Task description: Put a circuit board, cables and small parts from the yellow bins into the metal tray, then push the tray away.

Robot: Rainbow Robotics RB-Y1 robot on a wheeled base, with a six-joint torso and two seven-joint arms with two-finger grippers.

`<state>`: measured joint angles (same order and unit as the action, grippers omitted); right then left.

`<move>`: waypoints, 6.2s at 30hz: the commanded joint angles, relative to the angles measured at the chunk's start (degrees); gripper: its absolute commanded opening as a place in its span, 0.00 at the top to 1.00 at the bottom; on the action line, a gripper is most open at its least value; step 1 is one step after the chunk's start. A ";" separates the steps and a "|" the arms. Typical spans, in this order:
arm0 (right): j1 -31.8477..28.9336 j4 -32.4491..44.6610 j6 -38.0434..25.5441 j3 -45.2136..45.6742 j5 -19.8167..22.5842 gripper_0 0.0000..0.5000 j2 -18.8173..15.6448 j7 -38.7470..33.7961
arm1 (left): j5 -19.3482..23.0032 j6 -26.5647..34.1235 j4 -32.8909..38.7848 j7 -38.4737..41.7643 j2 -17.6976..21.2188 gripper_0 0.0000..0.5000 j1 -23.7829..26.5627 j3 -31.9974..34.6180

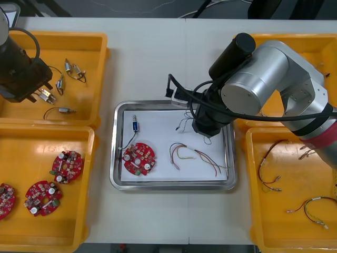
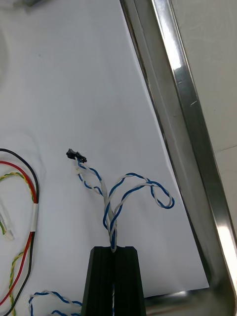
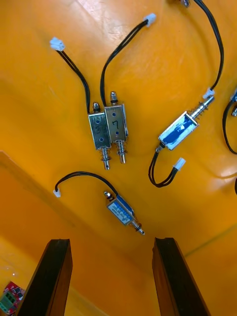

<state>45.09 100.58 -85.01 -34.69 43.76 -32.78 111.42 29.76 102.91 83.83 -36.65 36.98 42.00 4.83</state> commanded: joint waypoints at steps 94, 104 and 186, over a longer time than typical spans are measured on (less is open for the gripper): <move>-13.98 18.87 -24.99 43.30 6.25 0.07 -11.61 -45.59 | -12.44 -10.97 -0.42 15.65 -10.17 0.07 -4.74 -0.70; -15.12 18.16 -24.99 44.53 3.27 0.07 -13.72 -45.59 | -12.35 -11.15 -3.06 15.91 -10.17 0.09 -4.74 -1.93; -30.68 18.08 -24.99 53.41 7.04 0.07 -15.56 -47.26 | 4.96 7.09 25.51 -3.25 0.11 1.00 -0.25 -1.23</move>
<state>15.22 116.86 -109.82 16.69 50.47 -46.05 66.92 33.72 109.61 106.42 -35.63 34.63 42.56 2.95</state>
